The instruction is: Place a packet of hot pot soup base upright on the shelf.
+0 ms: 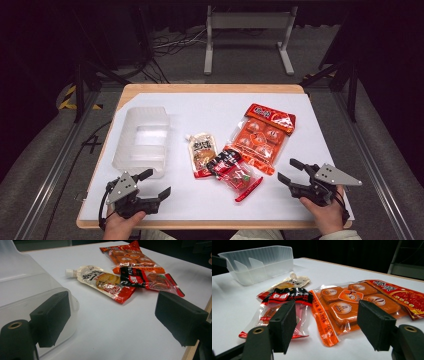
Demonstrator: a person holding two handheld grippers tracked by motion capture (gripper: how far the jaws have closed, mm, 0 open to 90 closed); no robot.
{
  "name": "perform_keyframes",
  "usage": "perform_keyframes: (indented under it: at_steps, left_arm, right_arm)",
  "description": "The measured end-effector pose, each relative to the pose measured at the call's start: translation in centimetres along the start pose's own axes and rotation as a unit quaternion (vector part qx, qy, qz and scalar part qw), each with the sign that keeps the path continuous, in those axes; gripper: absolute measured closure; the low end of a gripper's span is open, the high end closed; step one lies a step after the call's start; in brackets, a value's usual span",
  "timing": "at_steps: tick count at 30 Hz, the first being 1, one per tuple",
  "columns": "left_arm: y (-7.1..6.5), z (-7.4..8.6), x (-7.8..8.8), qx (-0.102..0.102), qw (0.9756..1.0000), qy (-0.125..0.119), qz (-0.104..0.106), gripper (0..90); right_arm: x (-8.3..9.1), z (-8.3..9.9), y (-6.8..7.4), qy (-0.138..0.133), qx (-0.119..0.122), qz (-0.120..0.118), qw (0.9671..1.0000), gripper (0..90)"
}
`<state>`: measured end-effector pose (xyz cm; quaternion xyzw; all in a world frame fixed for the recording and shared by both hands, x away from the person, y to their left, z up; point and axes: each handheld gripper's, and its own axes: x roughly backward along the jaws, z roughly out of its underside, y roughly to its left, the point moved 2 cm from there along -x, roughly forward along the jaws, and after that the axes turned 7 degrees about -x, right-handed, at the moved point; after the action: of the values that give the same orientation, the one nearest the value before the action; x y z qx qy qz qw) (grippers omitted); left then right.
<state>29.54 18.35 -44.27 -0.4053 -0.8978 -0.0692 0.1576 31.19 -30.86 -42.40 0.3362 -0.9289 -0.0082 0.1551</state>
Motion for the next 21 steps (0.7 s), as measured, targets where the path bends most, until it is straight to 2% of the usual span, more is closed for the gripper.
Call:
perform_keyframes:
  at_steps: [5,17,21]
  left_arm:
    - [0.12,0.0,0.08,0.01,0.9999,-0.003,-0.001,14.0]
    - [0.23,-0.02,-0.04,0.01,0.9999,-0.002,-0.002,14.1]
    - [0.23,-0.01,-0.07,0.008,1.0,0.001,0.0,14.1]
  right_arm:
    - [-0.22,-0.22,-0.32,0.003,-0.007,0.003,1.0,32.4]
    - [0.01,-0.32,-0.29,-0.002,-0.006,0.005,1.0,32.4]
    - [-0.06,-0.47,-0.37,0.004,-0.001,0.009,0.9999,33.2]
